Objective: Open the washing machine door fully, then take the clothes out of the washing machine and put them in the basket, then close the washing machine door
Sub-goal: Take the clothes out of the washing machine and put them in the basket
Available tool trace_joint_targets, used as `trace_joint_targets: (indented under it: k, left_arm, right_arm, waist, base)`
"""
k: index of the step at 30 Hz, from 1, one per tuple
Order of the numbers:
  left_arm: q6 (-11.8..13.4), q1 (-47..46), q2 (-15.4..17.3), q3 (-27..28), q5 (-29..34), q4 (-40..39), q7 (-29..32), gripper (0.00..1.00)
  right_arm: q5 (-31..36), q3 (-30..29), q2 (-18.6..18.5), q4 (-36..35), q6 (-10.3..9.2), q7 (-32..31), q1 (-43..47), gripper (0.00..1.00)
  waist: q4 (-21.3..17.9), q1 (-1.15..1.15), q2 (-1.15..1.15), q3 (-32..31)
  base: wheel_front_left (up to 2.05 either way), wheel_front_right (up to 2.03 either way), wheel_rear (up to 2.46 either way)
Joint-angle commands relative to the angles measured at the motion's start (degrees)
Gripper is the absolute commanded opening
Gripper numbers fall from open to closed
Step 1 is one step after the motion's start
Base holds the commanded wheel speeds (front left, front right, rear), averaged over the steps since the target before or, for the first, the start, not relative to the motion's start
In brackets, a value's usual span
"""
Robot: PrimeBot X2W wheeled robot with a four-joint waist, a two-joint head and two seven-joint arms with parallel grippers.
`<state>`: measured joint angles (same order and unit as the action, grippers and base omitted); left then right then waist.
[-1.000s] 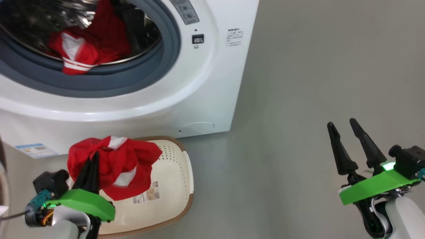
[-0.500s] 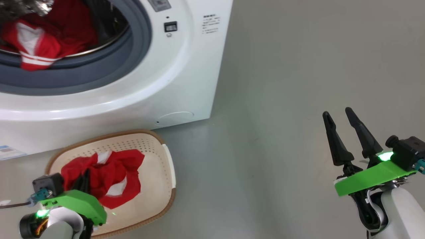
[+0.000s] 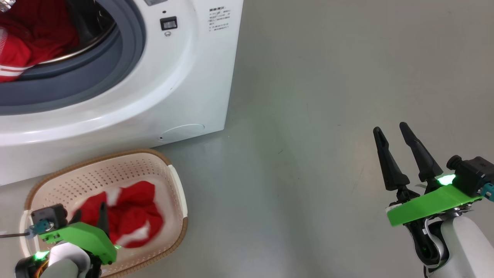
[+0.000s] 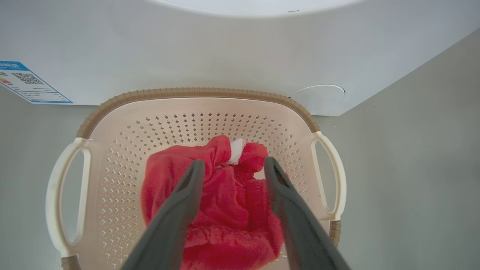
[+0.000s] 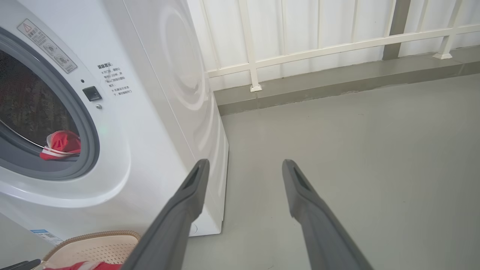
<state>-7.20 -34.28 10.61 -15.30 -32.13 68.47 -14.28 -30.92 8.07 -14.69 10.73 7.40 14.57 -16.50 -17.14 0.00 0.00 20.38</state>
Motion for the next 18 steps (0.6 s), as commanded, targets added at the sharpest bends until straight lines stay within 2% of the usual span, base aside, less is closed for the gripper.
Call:
trace_joint_targets:
  k: [1,8,18]
  left_arm:
    - [-0.2,-1.0,1.4,1.0,-0.7,0.1,-0.7,1.00]
    - [-0.3,-0.9,0.8,-0.3,-1.7,0.8,-0.7,1.00]
    - [-0.3,1.0,2.0,-0.4,-2.3,-5.6,-0.7,1.00]
  right_arm:
    - [0.0,0.7,-0.6,-1.1,0.09,0.4,-0.7,1.00]
    - [0.0,1.0,-0.6,-0.7,0.09,0.4,-0.5,1.00]
    - [0.0,1.1,-1.1,-0.7,0.09,0.4,-0.1,1.00]
  waist:
    - [0.1,0.00,0.00,-0.2]
    - [0.9,0.00,0.00,-1.0]
    - [2.3,0.00,0.00,-1.9]
  base:
    - [0.00,0.00,0.00]
    - [0.00,0.00,0.00]
    - [0.00,0.00,0.00]
